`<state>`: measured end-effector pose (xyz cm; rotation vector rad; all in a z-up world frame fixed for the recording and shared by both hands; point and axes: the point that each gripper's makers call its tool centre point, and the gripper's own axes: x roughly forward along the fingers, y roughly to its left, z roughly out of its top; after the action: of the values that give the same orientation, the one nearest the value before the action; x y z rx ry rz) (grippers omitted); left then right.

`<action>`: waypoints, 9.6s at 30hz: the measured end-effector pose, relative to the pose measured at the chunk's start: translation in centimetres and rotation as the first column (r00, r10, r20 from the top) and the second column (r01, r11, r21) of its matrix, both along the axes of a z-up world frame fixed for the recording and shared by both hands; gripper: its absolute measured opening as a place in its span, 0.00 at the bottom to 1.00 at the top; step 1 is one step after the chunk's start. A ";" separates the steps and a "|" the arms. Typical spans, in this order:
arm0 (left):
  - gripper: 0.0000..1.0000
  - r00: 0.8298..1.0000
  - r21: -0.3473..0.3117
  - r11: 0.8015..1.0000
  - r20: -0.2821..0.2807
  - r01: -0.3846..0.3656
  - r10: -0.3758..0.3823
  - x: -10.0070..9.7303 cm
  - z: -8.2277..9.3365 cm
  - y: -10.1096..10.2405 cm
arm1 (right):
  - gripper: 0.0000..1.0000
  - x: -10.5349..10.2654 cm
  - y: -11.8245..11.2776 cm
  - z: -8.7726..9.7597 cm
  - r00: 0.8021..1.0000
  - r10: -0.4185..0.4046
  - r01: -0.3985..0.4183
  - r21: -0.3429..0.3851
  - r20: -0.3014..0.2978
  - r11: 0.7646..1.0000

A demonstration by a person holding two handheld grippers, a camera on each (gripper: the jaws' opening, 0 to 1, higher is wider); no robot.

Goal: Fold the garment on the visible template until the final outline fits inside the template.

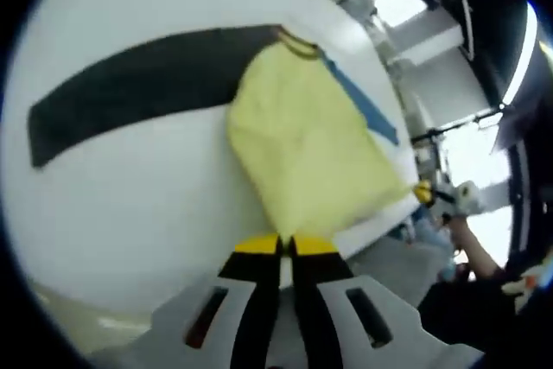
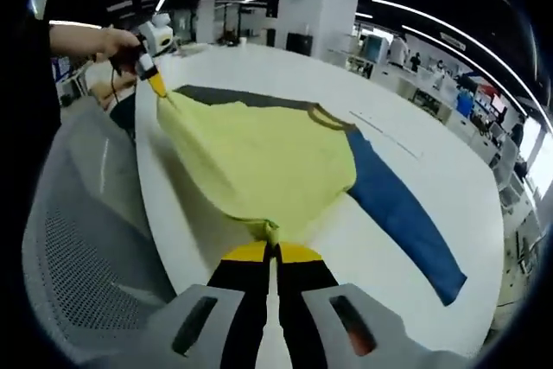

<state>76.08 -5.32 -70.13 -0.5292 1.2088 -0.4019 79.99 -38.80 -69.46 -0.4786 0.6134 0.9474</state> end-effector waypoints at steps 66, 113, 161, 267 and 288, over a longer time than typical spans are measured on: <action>0.02 0.924 -0.098 0.919 0.078 0.381 -0.375 -5.9 -7.3 -1.3 | 0.03 -4.6 -0.7 -7.7 0.981 0.093 -0.119 -0.155 -0.168 0.981; 0.01 0.979 -0.113 0.973 0.069 0.200 -0.193 -5.4 -8.0 1.8 | 0.03 -4.8 -0.8 -8.1 0.978 0.124 -0.154 -0.175 -0.167 0.973; 0.00 0.943 0.090 0.941 0.037 0.327 -0.331 -5.0 -8.3 -0.8 | 0.02 -4.7 0.7 -8.8 0.984 0.088 -0.122 -0.223 -0.156 0.967; 1.00 0.855 0.284 0.956 0.511 -0.070 -0.089 -2.7 13.6 7.3 | 0.93 -3.9 -11.1 12.4 0.796 -0.592 0.599 0.304 -0.123 0.741; 1.00 0.871 0.272 0.960 0.484 -0.063 -0.080 -1.7 12.9 5.6 | 0.72 3.8 -12.4 9.3 0.777 -0.597 0.627 0.332 -0.200 0.704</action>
<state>74.35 0.30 -57.21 -0.1552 0.7526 -0.3379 83.75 -51.23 -60.12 0.1314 0.5836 0.4151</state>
